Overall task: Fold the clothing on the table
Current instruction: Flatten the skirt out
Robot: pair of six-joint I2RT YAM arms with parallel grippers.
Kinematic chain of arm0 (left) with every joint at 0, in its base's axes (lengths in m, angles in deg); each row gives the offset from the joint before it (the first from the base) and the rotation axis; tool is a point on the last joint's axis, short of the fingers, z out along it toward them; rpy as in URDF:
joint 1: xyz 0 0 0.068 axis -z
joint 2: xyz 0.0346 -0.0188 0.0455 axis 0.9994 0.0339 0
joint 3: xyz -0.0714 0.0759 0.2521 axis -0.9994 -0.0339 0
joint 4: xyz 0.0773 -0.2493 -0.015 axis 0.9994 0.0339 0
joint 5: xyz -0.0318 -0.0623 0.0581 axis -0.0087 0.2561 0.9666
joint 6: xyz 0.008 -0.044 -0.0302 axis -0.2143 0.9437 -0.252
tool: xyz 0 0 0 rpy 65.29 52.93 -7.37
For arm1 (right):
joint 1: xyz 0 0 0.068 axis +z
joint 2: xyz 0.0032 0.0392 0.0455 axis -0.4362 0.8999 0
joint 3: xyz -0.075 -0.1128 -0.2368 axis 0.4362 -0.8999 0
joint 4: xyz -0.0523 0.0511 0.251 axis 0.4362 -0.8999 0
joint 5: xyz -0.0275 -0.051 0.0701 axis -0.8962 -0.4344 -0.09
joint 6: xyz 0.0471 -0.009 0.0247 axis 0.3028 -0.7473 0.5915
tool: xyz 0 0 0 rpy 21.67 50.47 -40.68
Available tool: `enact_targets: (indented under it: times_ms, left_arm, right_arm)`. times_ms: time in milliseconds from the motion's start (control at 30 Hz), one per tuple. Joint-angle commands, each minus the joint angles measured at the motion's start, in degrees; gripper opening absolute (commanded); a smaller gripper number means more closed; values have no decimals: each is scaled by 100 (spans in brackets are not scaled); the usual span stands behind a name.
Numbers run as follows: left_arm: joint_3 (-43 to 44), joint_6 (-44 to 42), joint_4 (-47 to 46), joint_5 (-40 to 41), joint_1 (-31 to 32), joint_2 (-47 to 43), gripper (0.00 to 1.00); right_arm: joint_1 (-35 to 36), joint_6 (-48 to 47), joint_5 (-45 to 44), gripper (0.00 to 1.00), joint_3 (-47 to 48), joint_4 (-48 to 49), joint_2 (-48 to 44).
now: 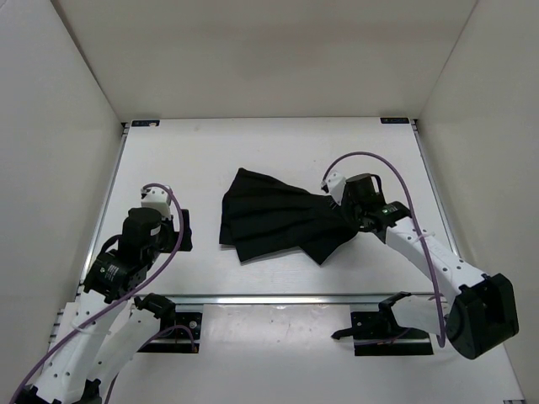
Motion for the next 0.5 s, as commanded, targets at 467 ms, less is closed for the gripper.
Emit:
enact_targets:
  times_ms: [467]
  left_arm:
    - [-35, -56, -131, 5, -72, -122, 97]
  right_arm:
    - [-271, -383, 797, 53, -40, -28, 925]
